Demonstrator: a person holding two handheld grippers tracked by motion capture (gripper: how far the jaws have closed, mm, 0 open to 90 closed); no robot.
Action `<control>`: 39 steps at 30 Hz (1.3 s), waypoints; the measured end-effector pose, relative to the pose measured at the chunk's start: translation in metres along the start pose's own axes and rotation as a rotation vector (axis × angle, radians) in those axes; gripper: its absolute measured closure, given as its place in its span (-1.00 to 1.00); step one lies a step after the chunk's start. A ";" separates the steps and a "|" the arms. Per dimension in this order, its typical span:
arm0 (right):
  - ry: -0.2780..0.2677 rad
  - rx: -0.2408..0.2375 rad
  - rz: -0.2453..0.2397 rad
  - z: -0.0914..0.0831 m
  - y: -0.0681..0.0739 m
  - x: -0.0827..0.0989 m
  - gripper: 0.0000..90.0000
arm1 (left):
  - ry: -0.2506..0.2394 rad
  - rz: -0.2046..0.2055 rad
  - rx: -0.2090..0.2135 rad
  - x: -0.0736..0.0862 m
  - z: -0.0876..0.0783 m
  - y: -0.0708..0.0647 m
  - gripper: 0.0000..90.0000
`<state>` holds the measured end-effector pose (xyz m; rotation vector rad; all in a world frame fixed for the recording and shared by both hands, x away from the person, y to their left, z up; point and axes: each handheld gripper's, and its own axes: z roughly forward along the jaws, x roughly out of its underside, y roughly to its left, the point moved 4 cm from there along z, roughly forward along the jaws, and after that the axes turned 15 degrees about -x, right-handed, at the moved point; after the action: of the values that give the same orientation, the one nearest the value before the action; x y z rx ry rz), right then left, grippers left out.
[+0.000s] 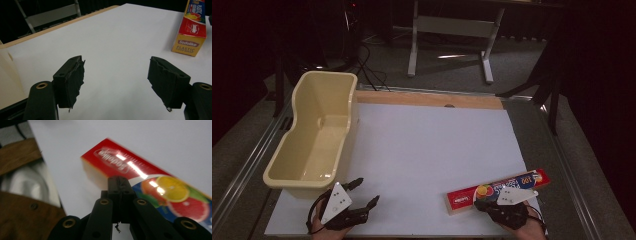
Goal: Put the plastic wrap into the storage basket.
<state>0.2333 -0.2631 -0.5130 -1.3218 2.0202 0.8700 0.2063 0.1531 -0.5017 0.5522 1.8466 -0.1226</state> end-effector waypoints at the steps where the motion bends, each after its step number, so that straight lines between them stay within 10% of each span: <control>1: 0.012 -0.012 -0.005 0.001 0.002 0.002 1.00 | 0.001 0.001 0.000 0.000 0.000 0.000 -0.36; 17: 0.145 -0.087 -0.037 0.031 -0.005 -0.002 1.00 | 0.008 -0.001 0.000 0.000 0.001 0.000 -0.33; 39: 0.137 0.089 0.058 0.067 -0.099 -0.060 1.00 | 0.005 0.007 0.009 0.000 0.002 -0.002 -0.33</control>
<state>0.3537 -0.2073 -0.5313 -1.3111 2.1855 0.7239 0.2069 0.1506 -0.5025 0.5650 1.8497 -0.1249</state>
